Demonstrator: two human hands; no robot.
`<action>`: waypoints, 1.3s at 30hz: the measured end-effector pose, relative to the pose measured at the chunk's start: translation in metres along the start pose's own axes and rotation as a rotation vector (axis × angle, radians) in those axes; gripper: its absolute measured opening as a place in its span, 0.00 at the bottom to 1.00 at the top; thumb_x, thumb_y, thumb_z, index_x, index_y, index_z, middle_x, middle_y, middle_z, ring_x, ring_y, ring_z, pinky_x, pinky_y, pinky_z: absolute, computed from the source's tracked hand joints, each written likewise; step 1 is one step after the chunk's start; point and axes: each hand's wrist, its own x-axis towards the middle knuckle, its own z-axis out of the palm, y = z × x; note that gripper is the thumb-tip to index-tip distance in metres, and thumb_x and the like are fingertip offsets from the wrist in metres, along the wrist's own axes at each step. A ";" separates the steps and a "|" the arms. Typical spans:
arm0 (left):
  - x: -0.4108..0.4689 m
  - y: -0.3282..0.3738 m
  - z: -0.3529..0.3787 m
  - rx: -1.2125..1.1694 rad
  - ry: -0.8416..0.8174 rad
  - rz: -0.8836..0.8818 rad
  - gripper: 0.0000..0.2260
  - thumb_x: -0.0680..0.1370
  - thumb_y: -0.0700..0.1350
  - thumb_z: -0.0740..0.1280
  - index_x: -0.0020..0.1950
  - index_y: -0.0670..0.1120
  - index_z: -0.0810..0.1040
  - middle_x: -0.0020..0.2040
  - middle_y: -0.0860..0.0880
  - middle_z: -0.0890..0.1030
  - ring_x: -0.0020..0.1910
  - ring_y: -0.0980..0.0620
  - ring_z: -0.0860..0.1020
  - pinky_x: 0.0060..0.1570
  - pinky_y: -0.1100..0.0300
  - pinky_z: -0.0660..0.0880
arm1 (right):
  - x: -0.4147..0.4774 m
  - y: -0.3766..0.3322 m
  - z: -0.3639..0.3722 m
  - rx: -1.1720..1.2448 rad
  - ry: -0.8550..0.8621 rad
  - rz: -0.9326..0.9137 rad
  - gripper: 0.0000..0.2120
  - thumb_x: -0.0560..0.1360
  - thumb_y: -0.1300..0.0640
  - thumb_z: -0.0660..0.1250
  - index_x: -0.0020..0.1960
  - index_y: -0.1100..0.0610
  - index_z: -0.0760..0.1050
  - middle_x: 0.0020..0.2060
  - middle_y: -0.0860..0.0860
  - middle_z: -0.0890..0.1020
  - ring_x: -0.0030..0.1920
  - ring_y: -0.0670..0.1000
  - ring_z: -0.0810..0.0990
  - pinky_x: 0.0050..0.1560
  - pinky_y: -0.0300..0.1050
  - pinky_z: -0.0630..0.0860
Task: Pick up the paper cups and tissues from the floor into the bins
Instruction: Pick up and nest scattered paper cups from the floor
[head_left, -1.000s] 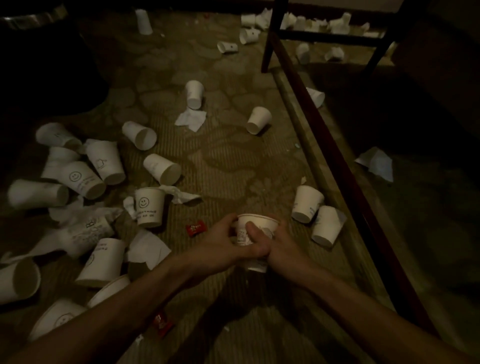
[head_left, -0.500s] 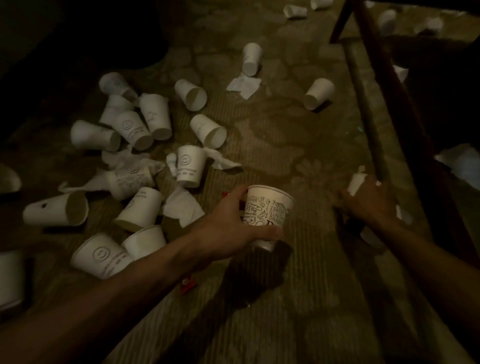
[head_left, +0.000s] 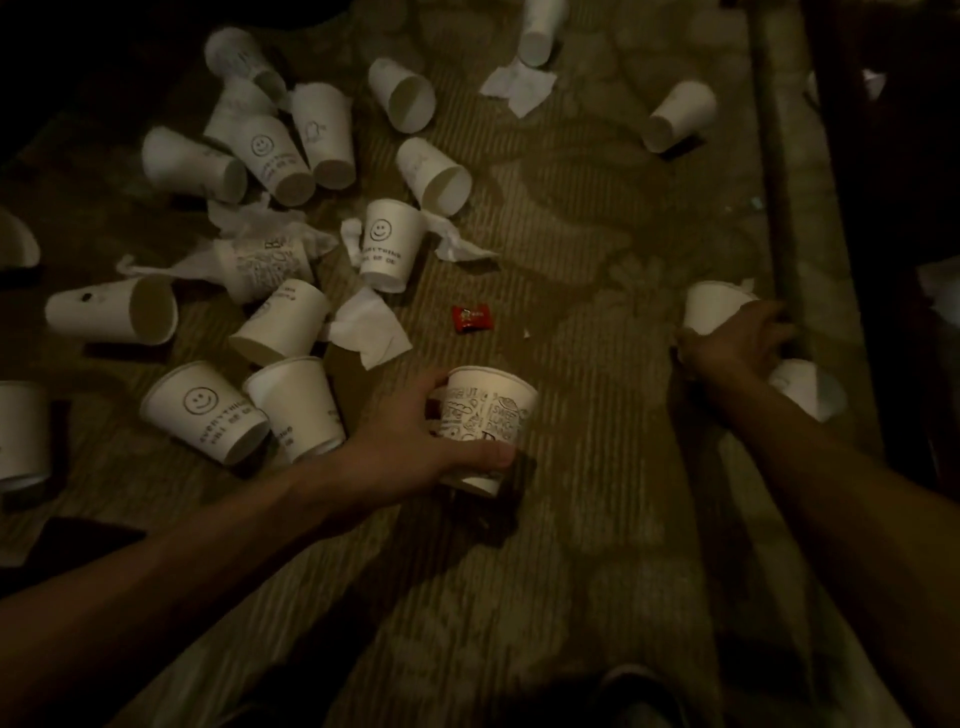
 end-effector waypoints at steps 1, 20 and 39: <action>0.000 0.001 -0.001 -0.011 -0.010 -0.005 0.49 0.52 0.57 0.81 0.72 0.55 0.69 0.61 0.56 0.78 0.54 0.59 0.80 0.47 0.59 0.82 | -0.004 0.002 0.002 0.005 -0.022 -0.045 0.49 0.71 0.55 0.76 0.79 0.59 0.46 0.77 0.62 0.52 0.76 0.65 0.54 0.74 0.59 0.56; -0.001 0.018 -0.034 0.168 -0.162 0.086 0.66 0.48 0.56 0.82 0.77 0.67 0.46 0.61 0.64 0.67 0.51 0.63 0.82 0.41 0.65 0.80 | -0.131 0.000 0.027 0.749 -0.901 -0.021 0.21 0.74 0.64 0.68 0.64 0.50 0.72 0.54 0.55 0.82 0.39 0.47 0.84 0.30 0.40 0.77; -0.004 0.029 0.001 0.094 -0.313 0.205 0.18 0.65 0.50 0.76 0.54 0.55 0.80 0.50 0.54 0.86 0.50 0.56 0.84 0.43 0.67 0.79 | -0.124 0.015 0.015 0.773 -1.193 0.129 0.22 0.80 0.53 0.53 0.68 0.62 0.72 0.62 0.60 0.80 0.64 0.59 0.78 0.64 0.54 0.75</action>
